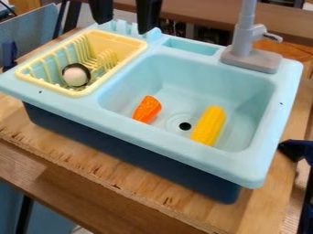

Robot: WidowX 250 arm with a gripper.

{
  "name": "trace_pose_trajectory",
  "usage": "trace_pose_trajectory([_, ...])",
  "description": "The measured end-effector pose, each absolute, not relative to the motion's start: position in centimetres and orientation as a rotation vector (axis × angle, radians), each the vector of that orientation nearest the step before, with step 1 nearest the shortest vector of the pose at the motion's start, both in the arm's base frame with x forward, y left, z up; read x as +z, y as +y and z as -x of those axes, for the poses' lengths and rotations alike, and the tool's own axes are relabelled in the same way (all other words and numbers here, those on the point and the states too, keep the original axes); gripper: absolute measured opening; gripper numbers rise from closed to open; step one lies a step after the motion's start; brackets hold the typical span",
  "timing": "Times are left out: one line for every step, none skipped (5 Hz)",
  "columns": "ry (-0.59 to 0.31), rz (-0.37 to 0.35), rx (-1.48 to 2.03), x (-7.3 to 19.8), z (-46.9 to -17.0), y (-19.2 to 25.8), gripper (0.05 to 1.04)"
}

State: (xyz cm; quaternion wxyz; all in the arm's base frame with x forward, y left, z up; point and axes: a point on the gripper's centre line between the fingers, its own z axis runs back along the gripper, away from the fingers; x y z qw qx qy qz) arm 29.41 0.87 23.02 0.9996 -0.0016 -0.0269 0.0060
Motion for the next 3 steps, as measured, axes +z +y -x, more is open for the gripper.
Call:
trace_pose_trajectory([-0.022,0.004,0.014,22.1,-29.6,0.8,0.999])
trace_pose_trajectory([-0.043,0.0,-0.009,21.2,-30.7,-0.2,0.999])
trace_pose_trajectory([-0.077,0.006,-0.04,20.6,-31.7,-1.5,0.999])
